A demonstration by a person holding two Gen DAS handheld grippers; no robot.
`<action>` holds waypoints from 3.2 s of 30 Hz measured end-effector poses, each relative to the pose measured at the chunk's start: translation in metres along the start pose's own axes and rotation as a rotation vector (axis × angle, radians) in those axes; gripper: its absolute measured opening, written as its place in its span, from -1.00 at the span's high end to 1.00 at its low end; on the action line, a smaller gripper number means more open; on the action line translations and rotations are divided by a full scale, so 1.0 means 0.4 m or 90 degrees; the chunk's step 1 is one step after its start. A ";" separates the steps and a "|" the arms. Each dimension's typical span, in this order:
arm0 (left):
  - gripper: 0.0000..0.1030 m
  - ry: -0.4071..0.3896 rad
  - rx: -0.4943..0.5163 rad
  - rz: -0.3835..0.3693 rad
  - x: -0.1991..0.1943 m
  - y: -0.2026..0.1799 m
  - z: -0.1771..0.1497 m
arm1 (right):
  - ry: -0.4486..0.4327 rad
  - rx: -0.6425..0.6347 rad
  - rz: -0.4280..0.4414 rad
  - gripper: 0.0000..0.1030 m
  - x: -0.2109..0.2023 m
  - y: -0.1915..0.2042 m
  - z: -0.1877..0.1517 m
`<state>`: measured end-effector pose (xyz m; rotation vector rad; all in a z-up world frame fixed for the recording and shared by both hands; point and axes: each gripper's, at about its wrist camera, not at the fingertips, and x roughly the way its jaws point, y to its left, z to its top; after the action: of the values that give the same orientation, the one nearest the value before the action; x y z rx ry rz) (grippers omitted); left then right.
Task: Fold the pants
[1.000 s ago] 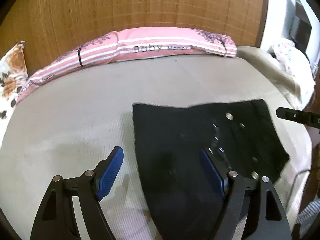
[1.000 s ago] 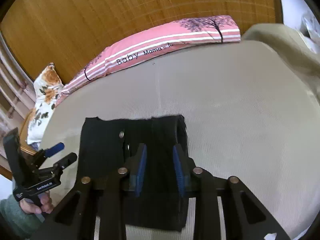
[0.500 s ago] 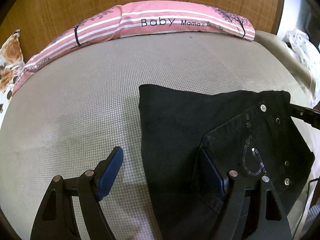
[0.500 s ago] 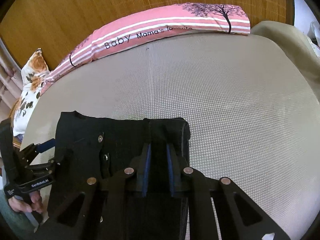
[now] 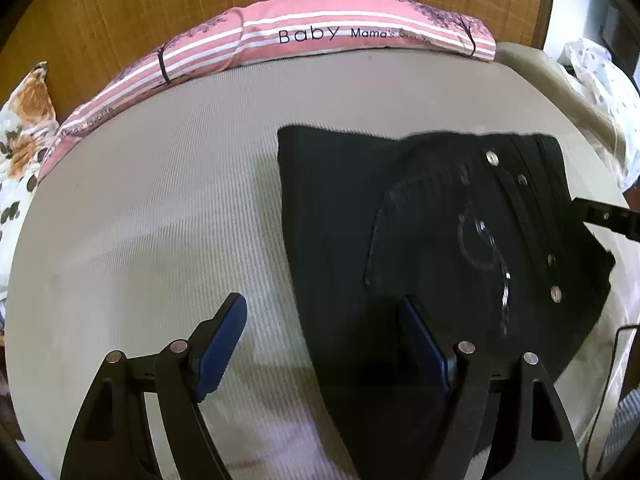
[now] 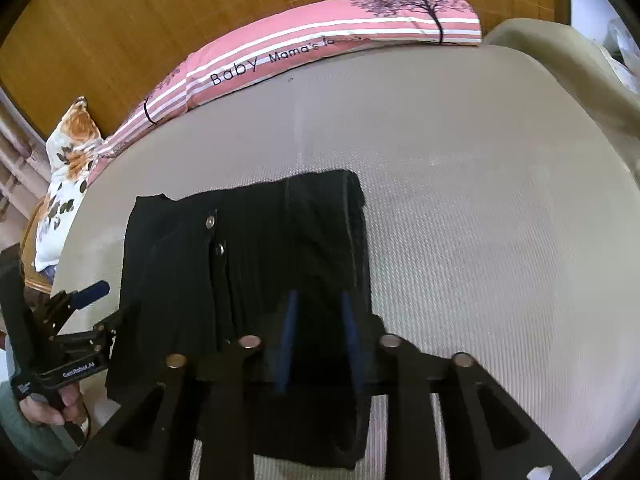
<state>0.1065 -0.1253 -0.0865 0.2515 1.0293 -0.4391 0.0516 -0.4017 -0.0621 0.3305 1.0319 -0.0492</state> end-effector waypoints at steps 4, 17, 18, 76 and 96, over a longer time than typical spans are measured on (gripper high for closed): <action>-0.53 0.011 -0.003 0.001 -0.011 -0.005 -0.034 | 0.008 0.008 -0.002 0.38 -0.008 -0.008 -0.028; -0.53 0.038 -0.070 -0.076 -0.036 0.030 -0.088 | 0.033 0.042 0.040 0.03 0.010 -0.055 -0.066; -0.53 0.041 -0.085 -0.092 -0.035 0.043 -0.088 | 0.036 0.044 0.047 0.01 0.011 -0.060 -0.064; 0.07 0.075 -0.171 -0.292 0.042 0.059 -0.005 | 0.140 0.164 0.385 0.32 0.201 -0.111 0.017; 0.64 0.035 -0.112 -0.194 -0.004 0.017 0.027 | 0.075 0.149 0.240 0.49 0.117 -0.005 0.028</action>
<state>0.1172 -0.1231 -0.0796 -0.0523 1.1583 -0.6148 0.0845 -0.4017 -0.0970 0.7432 1.0669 0.1920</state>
